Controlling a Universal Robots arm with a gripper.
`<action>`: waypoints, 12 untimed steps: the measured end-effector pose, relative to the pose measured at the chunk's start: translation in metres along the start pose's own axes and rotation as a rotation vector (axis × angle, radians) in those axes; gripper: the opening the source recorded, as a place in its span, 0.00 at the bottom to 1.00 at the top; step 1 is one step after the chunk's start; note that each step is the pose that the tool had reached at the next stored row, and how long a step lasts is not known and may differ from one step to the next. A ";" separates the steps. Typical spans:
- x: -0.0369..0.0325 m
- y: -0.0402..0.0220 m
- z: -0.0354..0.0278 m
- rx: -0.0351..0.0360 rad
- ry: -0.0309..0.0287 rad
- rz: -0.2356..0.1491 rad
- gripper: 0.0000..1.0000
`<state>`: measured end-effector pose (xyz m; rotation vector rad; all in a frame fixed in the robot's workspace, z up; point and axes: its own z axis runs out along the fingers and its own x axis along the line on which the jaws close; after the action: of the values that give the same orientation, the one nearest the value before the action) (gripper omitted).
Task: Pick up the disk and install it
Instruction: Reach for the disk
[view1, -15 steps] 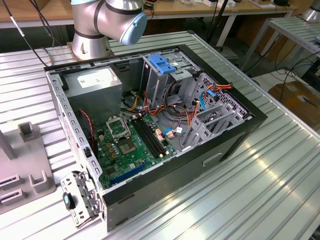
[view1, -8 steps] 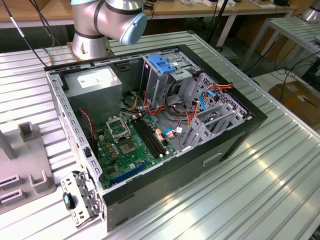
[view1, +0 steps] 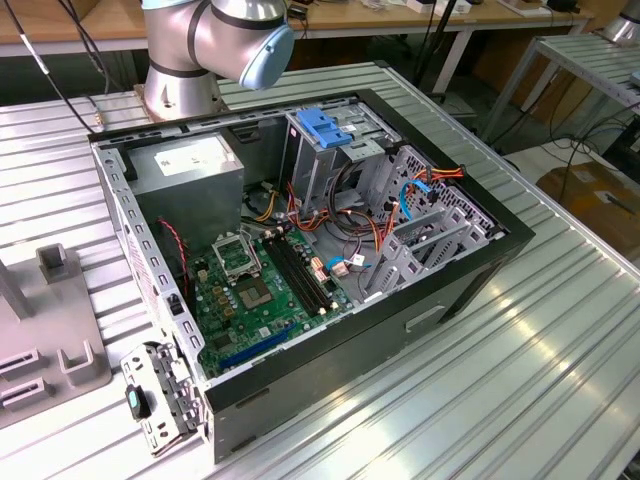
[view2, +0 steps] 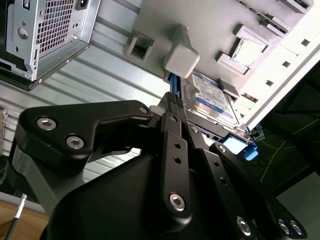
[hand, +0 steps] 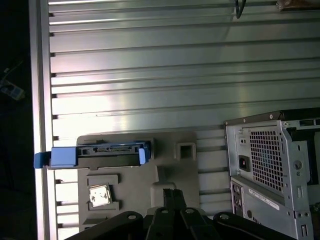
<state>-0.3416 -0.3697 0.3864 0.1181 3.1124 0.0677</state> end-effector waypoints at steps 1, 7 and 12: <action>0.0003 0.0002 0.0001 0.0001 0.0000 0.000 0.11; 0.0065 0.0014 0.0015 0.0001 0.0001 0.000 0.11; 0.0138 0.0057 0.0042 0.0001 0.0001 0.000 0.11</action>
<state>-0.3549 -0.3628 0.3821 0.1180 3.1125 0.0676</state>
